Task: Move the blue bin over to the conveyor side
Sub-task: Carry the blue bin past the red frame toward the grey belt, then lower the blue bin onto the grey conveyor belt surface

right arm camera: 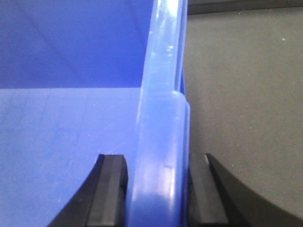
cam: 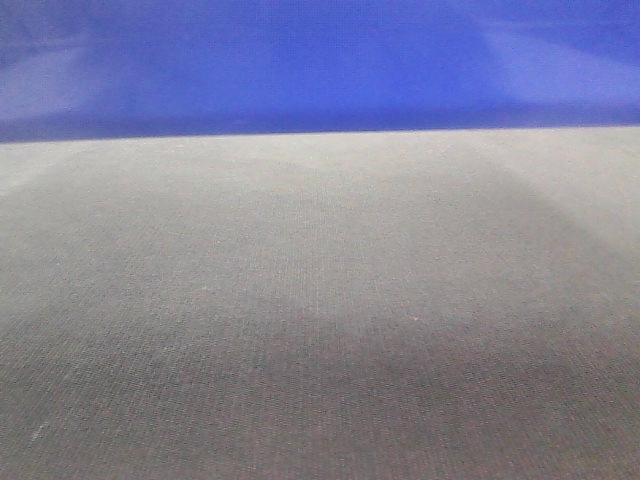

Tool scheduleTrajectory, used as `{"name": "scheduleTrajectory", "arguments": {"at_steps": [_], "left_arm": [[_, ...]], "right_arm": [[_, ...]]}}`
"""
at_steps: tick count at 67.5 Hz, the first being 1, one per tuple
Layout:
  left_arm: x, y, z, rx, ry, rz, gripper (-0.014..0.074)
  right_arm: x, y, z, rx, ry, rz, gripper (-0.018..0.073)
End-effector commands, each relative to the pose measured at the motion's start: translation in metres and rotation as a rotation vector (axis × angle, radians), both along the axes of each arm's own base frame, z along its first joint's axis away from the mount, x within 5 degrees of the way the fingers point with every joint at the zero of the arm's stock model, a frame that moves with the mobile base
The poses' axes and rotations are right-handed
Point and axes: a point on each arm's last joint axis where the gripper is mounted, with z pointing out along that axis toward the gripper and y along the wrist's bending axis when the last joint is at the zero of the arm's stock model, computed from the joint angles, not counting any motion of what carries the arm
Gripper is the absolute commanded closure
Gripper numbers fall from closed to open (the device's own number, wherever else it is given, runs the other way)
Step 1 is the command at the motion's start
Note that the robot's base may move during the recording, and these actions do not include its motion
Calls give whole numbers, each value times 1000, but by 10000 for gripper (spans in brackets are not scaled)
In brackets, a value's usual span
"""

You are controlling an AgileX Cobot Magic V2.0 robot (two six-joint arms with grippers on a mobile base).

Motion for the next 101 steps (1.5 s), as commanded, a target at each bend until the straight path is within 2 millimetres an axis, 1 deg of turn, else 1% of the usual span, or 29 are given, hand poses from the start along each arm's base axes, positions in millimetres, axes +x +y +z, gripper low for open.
{"name": "scheduleTrajectory", "arguments": {"at_steps": [1,30,45,48,54,56,61,65,70,73,85,89,94,101], "left_arm": [[-4,1,17,24,-145,15,613],[-4,1,17,24,-145,15,613],[-4,2,20,21,-178,20,613],[1,2,19,20,-168,20,613],[13,3,19,20,-138,18,613],[16,3,20,20,-131,17,613],[32,3,23,14,-91,8,613],[44,3,26,10,-78,5,613],[62,3,25,5,-50,3,613],[72,4,22,4,-28,2,613],[111,4,-7,-15,136,-15,613],[123,3,-18,-19,193,-22,613],[136,-3,-29,0,236,-56,613],[155,-16,-46,57,290,-111,613]], "right_arm": [[-3,-8,17,-18,-162,-27,640],[-3,-8,17,-18,-162,-27,640],[-3,-7,19,-10,-183,-24,640],[-3,-7,20,-6,-191,-24,640],[4,-4,24,-12,-182,-26,640],[9,-2,24,-16,-172,-26,640],[22,4,28,-26,-163,-26,640],[37,9,28,-51,-147,-33,640],[54,15,23,-76,-118,-43,640],[66,19,17,-90,-90,-47,640],[113,28,-15,-155,56,-85,640],[124,29,-24,-168,89,-95,640],[140,32,-38,-190,142,-106,640],[159,37,-56,-220,199,-102,640]]}}
